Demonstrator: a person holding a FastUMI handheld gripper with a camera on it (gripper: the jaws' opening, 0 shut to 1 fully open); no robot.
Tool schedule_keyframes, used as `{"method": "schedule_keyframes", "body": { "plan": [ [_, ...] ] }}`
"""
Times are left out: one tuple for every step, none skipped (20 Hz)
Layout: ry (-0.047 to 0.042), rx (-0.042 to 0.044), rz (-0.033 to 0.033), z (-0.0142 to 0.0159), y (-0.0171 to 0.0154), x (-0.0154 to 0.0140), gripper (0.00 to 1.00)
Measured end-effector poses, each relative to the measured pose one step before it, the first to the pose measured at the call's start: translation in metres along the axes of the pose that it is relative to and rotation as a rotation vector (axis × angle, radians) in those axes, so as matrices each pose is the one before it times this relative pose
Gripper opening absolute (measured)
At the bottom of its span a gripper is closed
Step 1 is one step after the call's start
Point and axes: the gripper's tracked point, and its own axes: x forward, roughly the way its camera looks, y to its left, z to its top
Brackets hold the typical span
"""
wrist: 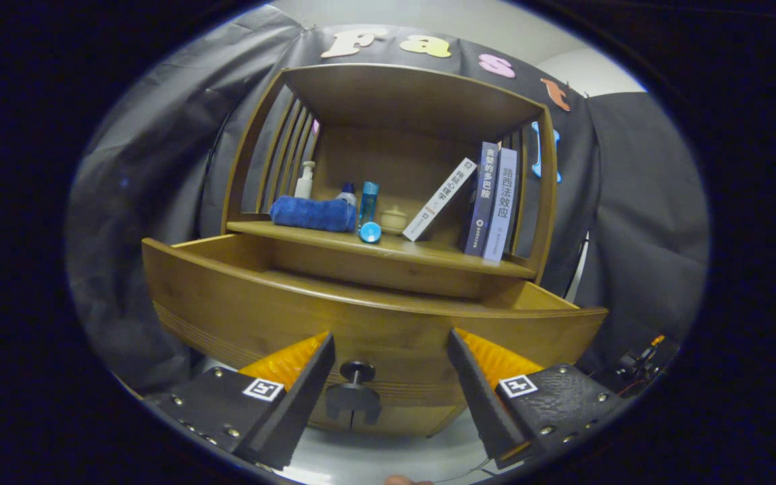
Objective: Pull open the drawer, take out the items inside it, and place them on the countertop above the cabinet.
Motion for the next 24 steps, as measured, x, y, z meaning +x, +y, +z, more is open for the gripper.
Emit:
{"method": "schedule_keyframes", "body": {
  "plan": [
    [0.02092, 0.00012, -0.00060, -0.00411, -0.00042, 0.00365, 1.00],
    [-0.01860, 0.01120, 0.00217, 0.00532, 0.00025, 0.00221, 1.00],
    [0.01458, -0.00112, 0.00207, -0.00239, -0.00005, 0.00309, 1.00],
    [-0.00647, 0.00148, 0.00176, 0.00095, -0.00021, 0.00492, 1.00],
    [0.00378, -0.00011, 0.00214, 0.00033, 0.00008, 0.00416, 1.00],
    [-0.00176, 0.00227, 0.00139, -0.00011, -0.00044, 0.00508, 1.00],
    [0.00357, -0.00027, -0.00029, 0.00107, 0.00026, 0.00559, 1.00],
    [0.00511, -0.00355, -0.00388, -0.00046, 0.00082, 0.00672, 1.00],
    [0.00155, 0.00179, -0.00225, 0.00134, 0.00008, 0.00698, 1.00],
    [0.00202, 0.00137, -0.00103, 0.00064, 0.00234, 0.00711, 1.00],
    [-0.00108, 0.00212, -0.00239, 0.00063, 0.00126, 0.00582, 1.00],
    [0.00010, 0.00056, -0.00298, 0.00036, -0.00038, 0.00632, 1.00],
    [-0.00274, -0.00171, -0.00104, 0.00087, 0.00033, 0.00584, 1.00],
    [-0.00058, -0.00114, 0.00076, 0.00056, 0.00089, 0.00582, 1.00],
    [-0.00011, 0.00039, 0.00165, 0.00032, 0.00009, 0.00643, 1.00],
    [0.00224, 0.00062, 0.00131, 0.00012, 0.00035, 0.00484, 1.00],
    [0.00175, 0.00047, 0.00099, 0.00111, 0.00010, 0.00537, 1.00],
    [0.00253, -0.00129, -0.00118, 0.00000, 0.00063, 0.00578, 1.00],
    [-0.00064, 0.00005, -0.00202, 0.00093, 0.00004, 0.00453, 1.00],
    [0.00220, 0.00184, -0.00147, 0.00024, 0.00123, 0.00635, 1.00],
    [0.00039, 0.00529, -0.00047, 0.00042, 0.00058, 0.00521, 1.00],
    [0.00496, 0.00921, -0.00169, -0.00063, 0.00092, 0.00557, 1.00],
    [0.00335, 0.00997, -0.00170, 0.00020, 0.00083, 0.00464, 0.99],
    [0.00821, 0.01006, -0.00124, -0.00032, 0.00026, 0.00479, 0.99]
  ]
}}
